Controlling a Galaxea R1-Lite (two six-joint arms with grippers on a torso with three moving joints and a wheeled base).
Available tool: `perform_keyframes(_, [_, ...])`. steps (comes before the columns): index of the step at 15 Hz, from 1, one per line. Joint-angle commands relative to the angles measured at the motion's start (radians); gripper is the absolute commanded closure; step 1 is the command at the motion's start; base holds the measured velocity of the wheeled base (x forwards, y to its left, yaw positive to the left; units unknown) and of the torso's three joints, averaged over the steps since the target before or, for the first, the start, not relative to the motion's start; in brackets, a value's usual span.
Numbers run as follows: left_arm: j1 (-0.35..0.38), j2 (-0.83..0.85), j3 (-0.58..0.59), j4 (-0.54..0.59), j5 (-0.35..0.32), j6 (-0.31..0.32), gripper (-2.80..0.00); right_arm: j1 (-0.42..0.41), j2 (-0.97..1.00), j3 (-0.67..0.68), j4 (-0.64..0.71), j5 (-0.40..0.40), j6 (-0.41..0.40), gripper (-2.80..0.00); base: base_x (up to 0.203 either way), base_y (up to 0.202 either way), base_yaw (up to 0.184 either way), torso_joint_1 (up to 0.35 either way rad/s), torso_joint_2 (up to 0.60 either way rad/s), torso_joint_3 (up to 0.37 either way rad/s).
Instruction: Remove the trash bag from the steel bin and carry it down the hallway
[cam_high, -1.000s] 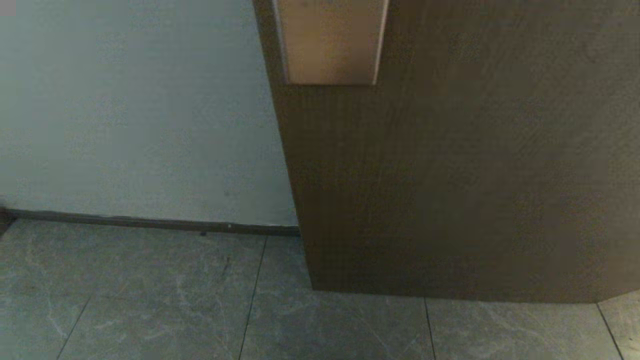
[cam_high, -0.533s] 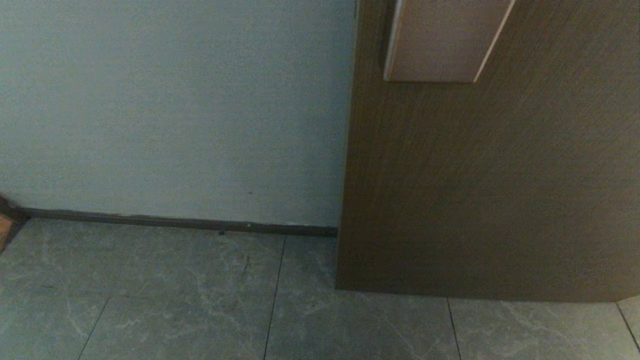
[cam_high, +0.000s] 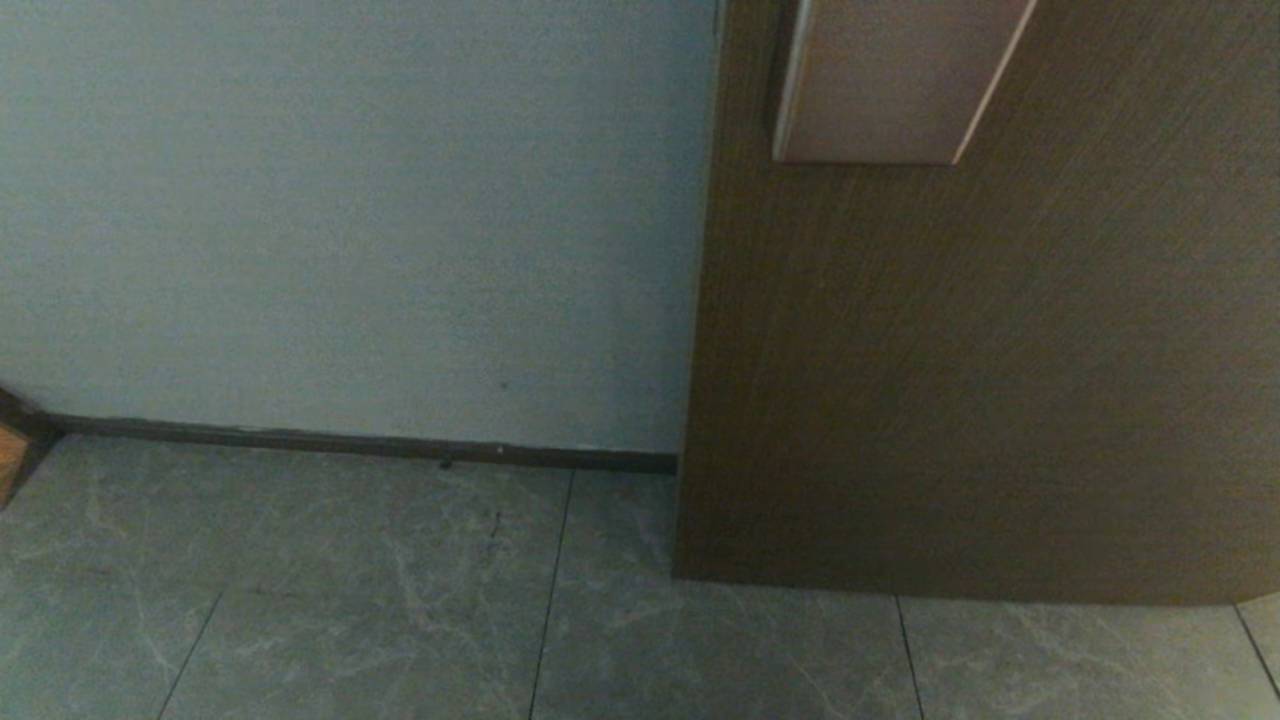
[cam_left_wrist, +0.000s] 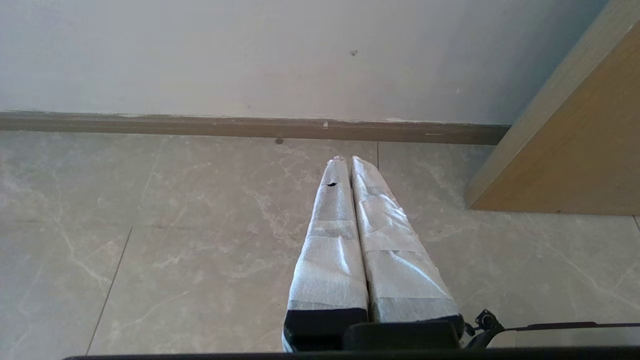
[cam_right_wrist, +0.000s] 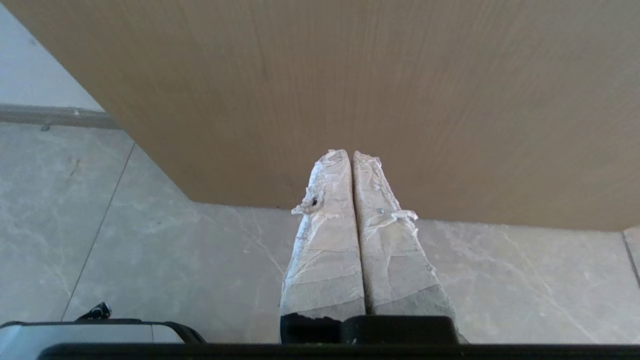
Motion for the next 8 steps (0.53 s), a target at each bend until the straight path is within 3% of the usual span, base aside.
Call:
perform_keyframes(1, [-0.001,0.0,0.0,0.0,0.001,-0.001,0.0,0.0,0.001,0.0,0.0,-0.001,-0.001,0.0,0.0,0.0,0.0,0.0,0.0,0.0])
perform_keyframes(4, [-0.001,0.0,0.0,0.0,0.001,0.0,0.0,0.001,0.001,0.0,0.0,-0.001,-0.001,0.0,0.001,0.018,-0.006,0.001,0.0,0.0])
perform_keyframes(8, [-0.001,0.0,0.0,0.0,0.001,-0.002,0.0,0.001,0.001,0.0,0.0,-0.001,-0.001,0.0,0.001,0.171,-0.007,0.004,0.0,0.002])
